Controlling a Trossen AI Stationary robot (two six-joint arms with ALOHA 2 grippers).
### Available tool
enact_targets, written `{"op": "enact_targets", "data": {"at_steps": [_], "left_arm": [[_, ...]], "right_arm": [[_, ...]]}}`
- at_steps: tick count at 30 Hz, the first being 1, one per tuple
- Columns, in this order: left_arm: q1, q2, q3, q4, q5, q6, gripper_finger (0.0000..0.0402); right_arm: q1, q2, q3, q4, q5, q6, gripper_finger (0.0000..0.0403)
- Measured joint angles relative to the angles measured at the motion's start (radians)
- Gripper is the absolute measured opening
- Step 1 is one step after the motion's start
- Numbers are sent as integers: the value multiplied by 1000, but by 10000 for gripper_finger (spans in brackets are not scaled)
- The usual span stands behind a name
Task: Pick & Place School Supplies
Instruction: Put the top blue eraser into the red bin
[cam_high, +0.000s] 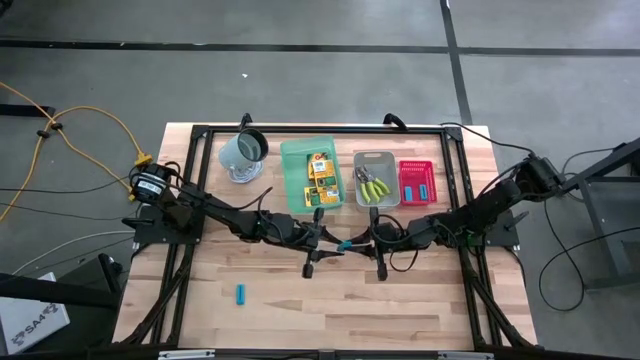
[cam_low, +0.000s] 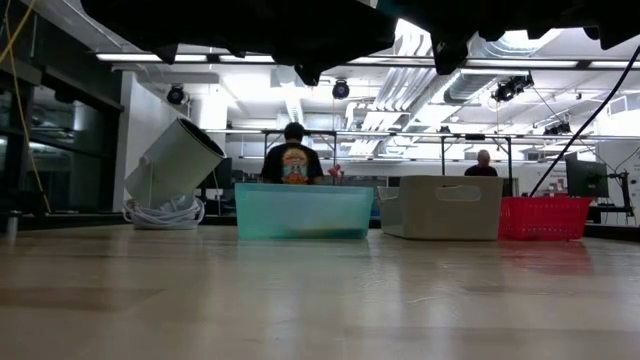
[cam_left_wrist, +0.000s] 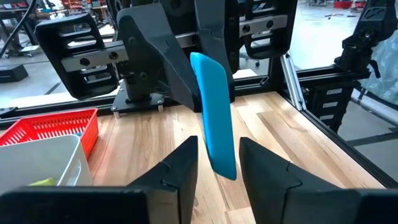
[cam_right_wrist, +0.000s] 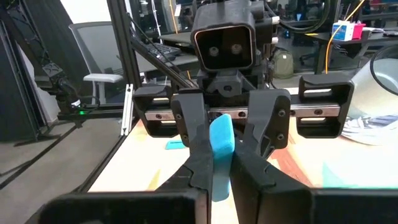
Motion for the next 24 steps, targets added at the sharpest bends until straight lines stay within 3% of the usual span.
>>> {"op": "enact_targets", "data": {"at_steps": [8,14,24], "left_arm": [[0,0,0,-2,0,0,120],[0,0,0,4,1,1,120],[0,0,0,-2,0,7,120]], "right_arm": [[6,0,0,-81,7,77,24],[51,-46,-1,-176,92,90,24],[146,-283,0,-524,358,165,24]]}}
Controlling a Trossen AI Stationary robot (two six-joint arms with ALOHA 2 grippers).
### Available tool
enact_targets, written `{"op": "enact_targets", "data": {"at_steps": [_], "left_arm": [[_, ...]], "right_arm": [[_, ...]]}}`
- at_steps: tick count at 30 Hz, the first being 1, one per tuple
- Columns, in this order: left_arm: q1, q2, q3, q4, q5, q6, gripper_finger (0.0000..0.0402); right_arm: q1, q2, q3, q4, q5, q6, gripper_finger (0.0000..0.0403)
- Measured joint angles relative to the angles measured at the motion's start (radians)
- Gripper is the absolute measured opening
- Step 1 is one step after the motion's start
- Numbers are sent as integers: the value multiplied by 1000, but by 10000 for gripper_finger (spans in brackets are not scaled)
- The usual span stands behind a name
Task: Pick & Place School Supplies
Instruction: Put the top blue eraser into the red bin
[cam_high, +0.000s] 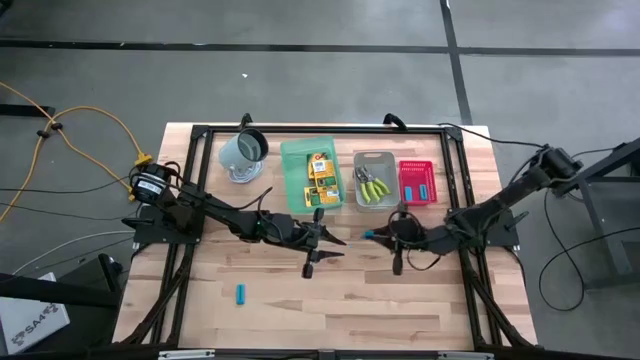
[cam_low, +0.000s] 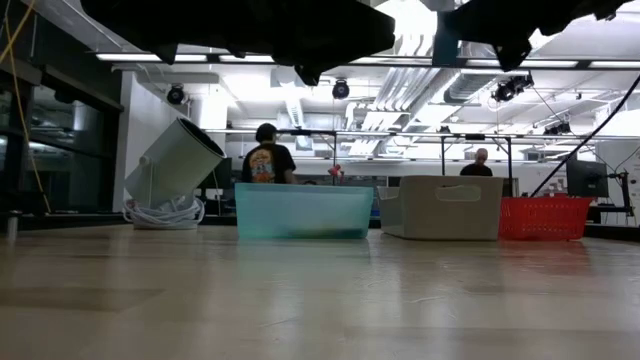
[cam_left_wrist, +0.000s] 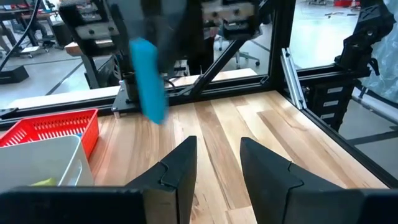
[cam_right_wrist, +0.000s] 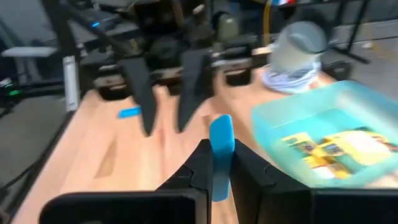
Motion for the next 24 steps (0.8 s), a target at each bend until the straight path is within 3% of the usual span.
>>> {"op": "enact_targets", "data": {"at_steps": [8,16,24], "left_arm": [[-3,0,0,0,0,-4,120],[-3,0,0,-5,0,-7,120],[-3,0,0,-5,0,-7,120]], "right_arm": [[-6,-129,0,-127,131,-12,24],[-94,-217,1,-269,199,-25,24],[-239,-260,0,-535,220,150,24]]}}
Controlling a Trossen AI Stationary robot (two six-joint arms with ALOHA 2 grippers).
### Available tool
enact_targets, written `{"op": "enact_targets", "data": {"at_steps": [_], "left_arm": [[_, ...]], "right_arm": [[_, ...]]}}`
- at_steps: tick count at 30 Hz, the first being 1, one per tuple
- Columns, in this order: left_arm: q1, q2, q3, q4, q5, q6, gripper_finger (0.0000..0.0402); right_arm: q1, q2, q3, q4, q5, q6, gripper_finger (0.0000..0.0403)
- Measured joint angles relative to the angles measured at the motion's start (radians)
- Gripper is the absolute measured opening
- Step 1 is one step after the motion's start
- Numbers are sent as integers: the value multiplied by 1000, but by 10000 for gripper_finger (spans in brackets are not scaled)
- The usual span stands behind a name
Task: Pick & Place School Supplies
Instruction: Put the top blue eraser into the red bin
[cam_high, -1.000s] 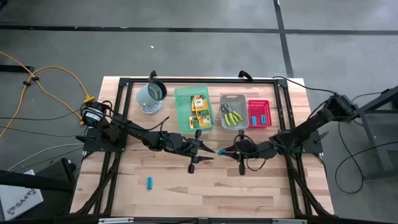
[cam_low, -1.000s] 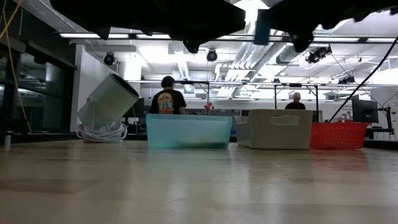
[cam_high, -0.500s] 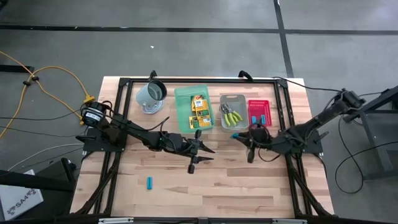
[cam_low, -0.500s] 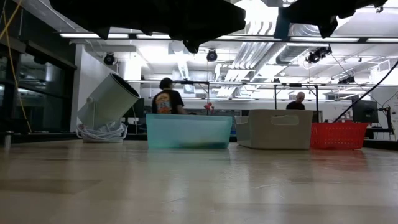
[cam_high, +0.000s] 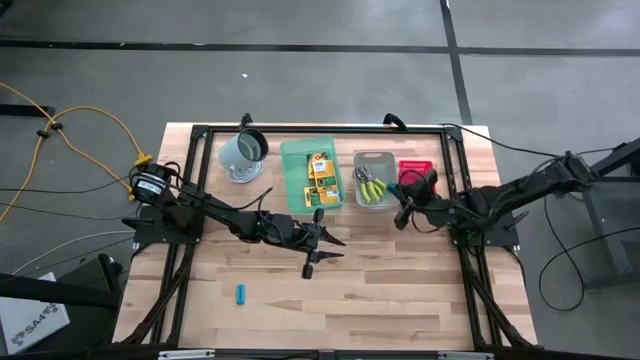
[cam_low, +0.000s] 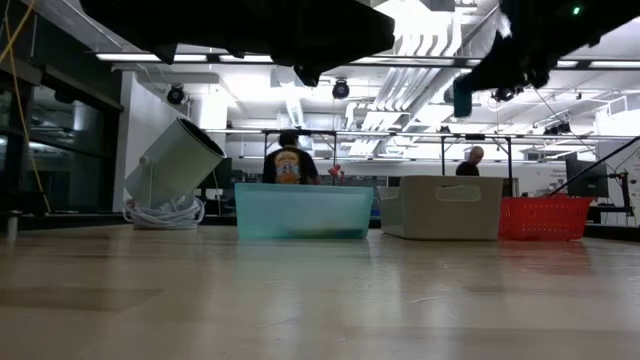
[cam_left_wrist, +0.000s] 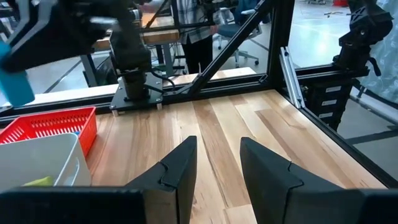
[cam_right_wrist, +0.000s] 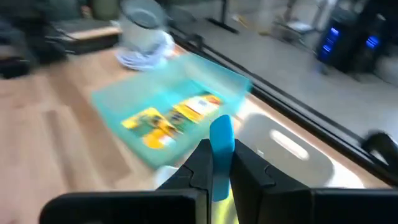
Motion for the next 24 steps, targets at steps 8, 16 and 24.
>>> {"op": "enact_targets", "data": {"at_steps": [8,16,24], "left_arm": [[0,0,0,0,0,0,120],[0,0,0,0,0,0,120],[0,0,0,0,0,0,120]], "right_arm": [[-154,-1,0,-179,-9,176,24],[-346,0,0,-335,-156,370,24],[-560,0,0,-440,-404,423,24]]}}
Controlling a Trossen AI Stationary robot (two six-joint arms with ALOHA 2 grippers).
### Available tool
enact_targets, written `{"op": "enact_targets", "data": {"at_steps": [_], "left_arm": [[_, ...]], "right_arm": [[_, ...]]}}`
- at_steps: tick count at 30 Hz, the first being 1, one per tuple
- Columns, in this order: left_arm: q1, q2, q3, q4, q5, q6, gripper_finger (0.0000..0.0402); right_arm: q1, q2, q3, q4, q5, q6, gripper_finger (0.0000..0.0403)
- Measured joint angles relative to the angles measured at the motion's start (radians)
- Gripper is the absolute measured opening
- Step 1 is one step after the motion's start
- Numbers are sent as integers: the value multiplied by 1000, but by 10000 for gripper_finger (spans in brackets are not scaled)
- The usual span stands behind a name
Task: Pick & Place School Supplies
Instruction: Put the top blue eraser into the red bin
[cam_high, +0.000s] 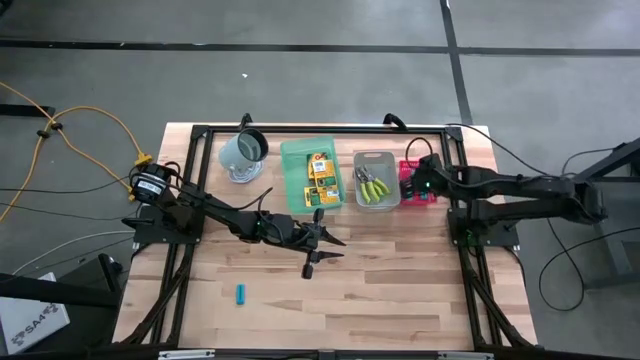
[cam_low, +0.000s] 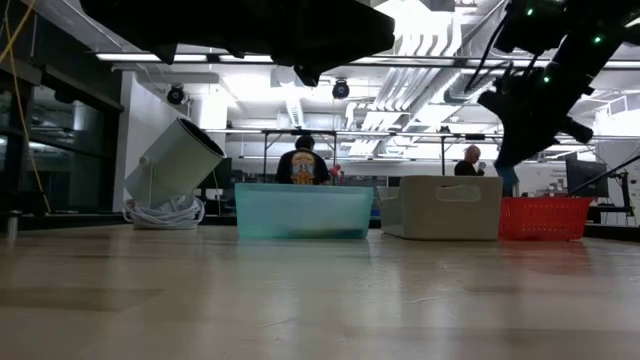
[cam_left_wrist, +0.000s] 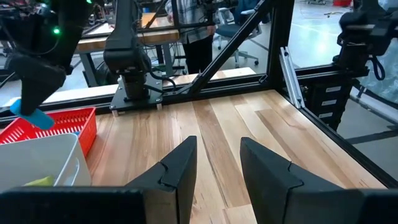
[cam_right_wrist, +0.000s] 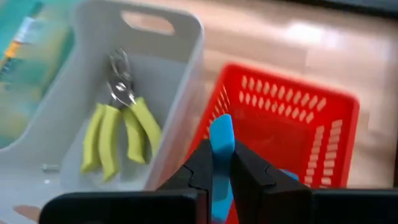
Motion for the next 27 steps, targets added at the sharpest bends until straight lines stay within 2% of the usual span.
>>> {"op": "enact_targets", "data": {"at_steps": [5,17,27], "left_arm": [[0,0,0,0,0,0,120],[0,0,0,0,0,0,120],[0,0,0,1,0,0,120]], "right_arm": [[-127,0,0,-38,-156,-7,24],[-301,3,0,-93,-353,-53,24],[-362,110,0,-99,-393,-70,24]]}}
